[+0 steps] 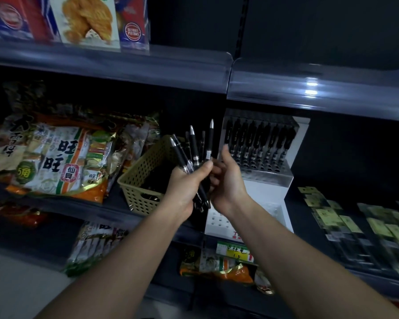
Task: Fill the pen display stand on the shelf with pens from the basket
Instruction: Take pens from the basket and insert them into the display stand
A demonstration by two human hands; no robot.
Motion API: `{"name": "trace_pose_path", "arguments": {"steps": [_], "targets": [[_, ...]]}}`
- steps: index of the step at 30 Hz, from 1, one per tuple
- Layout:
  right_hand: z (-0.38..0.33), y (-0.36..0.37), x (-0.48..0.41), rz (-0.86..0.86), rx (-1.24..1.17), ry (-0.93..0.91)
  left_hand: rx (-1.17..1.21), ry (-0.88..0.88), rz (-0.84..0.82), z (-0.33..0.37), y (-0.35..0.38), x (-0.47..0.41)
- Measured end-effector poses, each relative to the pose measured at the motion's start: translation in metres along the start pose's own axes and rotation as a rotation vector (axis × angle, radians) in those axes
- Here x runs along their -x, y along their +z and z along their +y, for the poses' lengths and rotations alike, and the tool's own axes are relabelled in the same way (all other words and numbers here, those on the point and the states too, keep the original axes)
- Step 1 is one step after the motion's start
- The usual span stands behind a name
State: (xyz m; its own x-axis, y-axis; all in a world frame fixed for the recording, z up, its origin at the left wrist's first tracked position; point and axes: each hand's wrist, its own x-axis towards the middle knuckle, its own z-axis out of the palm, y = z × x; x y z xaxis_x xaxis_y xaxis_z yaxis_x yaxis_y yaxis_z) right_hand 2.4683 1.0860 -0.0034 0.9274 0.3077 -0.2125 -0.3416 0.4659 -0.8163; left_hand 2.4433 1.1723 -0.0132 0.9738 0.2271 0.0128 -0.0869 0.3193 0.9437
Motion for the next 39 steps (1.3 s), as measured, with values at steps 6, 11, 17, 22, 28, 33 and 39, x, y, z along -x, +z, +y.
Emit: {"name": "trace_pose_path", "arguments": {"steps": [6,11,17,22,28,33,39], "targets": [[-0.013,-0.027,0.007,-0.107,0.329,-0.097,-0.064,-0.110,-0.112,-0.017,0.008,0.019],[-0.012,-0.053,0.019,-0.128,0.275,-0.093,-0.003,-0.200,-0.190,-0.035,0.012,0.031],[-0.004,-0.077,0.021,-0.136,0.333,-0.122,0.039,-0.263,-0.252,-0.055,0.012,0.041],[-0.003,-0.092,0.018,-0.124,0.340,-0.098,-0.011,-0.299,-0.297,-0.064,0.010,0.041],[-0.009,-0.098,0.016,-0.158,0.411,-0.073,0.022,-0.341,-0.357,-0.066,0.006,0.040],[-0.011,-0.101,0.012,-0.149,0.463,-0.088,-0.008,-0.376,-0.346,-0.069,0.004,0.037],[-0.013,-0.099,0.011,-0.123,0.548,-0.111,-0.072,-0.369,-0.403,-0.066,0.002,0.038]]}}
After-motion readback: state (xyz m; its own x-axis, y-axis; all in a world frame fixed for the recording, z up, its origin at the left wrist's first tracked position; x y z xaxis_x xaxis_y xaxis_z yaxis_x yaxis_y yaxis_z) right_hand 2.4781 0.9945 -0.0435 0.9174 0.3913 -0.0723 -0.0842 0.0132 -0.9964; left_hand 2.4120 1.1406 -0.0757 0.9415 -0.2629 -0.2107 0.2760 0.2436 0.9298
